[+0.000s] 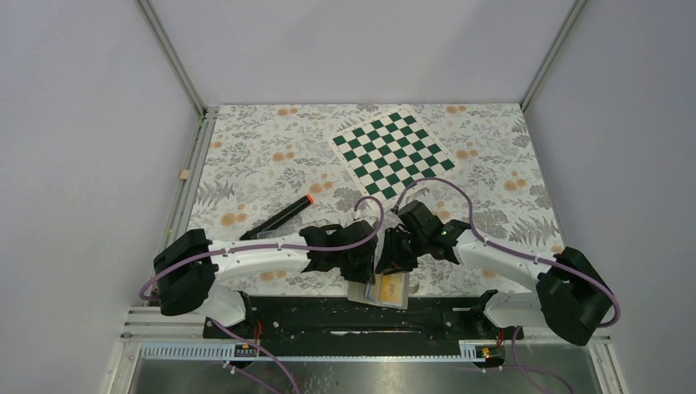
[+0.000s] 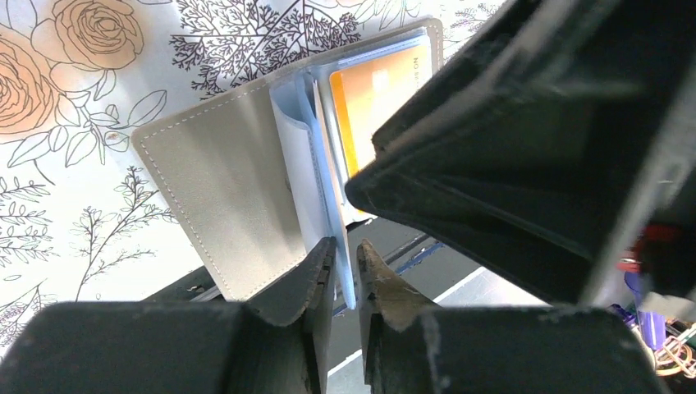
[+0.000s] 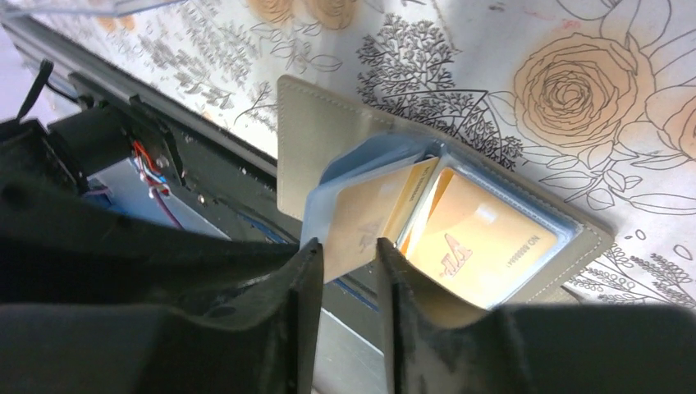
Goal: Put the credit cards into the card holder
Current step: Insert the credit card into the card holder.
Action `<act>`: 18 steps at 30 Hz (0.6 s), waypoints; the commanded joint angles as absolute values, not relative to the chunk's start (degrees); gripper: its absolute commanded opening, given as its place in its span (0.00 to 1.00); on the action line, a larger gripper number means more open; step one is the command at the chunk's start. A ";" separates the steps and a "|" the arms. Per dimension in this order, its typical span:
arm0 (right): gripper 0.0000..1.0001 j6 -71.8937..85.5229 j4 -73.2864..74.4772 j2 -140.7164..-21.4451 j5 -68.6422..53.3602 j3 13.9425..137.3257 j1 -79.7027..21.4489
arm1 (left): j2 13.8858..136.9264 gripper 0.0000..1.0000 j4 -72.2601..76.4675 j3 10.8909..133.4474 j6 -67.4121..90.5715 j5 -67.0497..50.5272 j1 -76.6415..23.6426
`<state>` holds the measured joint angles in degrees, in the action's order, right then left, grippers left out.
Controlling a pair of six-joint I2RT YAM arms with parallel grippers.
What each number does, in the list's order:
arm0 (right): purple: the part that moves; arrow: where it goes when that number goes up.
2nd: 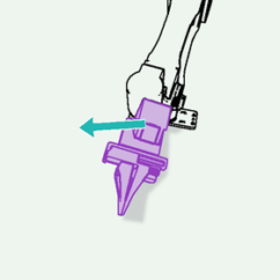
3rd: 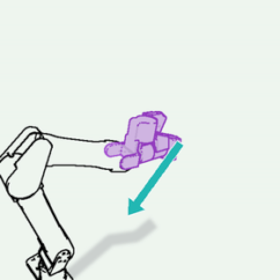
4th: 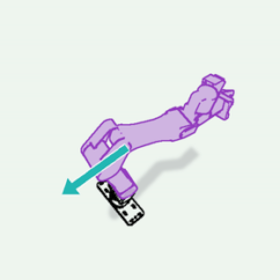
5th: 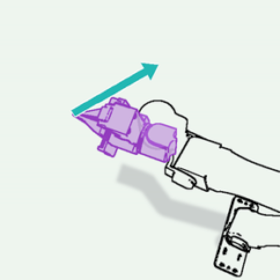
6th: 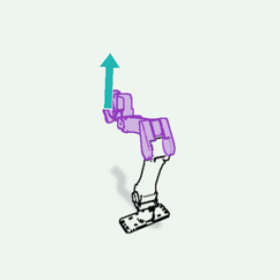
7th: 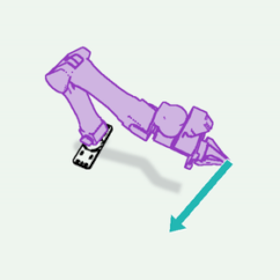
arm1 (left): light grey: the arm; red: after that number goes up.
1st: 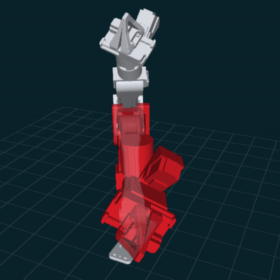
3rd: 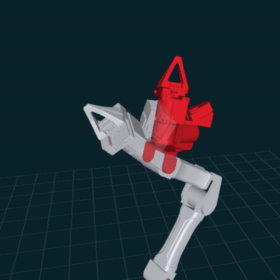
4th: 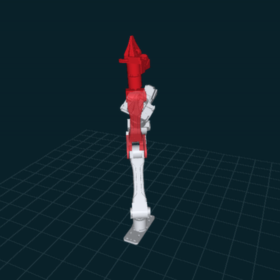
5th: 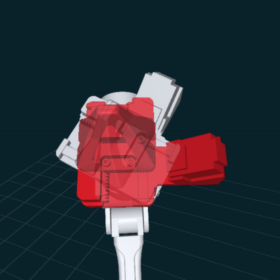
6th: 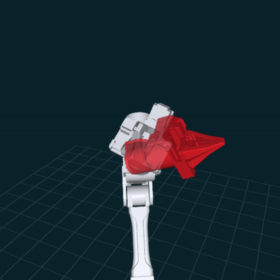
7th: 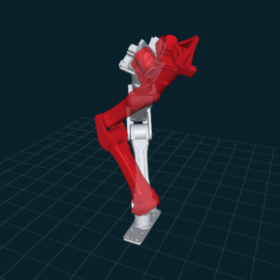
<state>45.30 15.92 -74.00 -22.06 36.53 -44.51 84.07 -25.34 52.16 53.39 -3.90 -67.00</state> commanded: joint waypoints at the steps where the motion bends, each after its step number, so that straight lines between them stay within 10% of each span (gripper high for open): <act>1: 0.44 46.28 13.87 -68.48 -23.49 34.66 -43.60 | 82.06 0.16 -20.49 51.06 53.70 -4.94 -66.97; 9: 0.60 47.02 11.35 -69.40 -27.32 33.18 -43.29 | 82.11 0.16 -17.59 50.20 53.78 -6.60 -66.97; 18: 0.22 44.82 14.98 -72.04 -25.16 34.29 -43.28 | 81.80 0.25 -18.29 49.80 53.76 -6.15 -66.97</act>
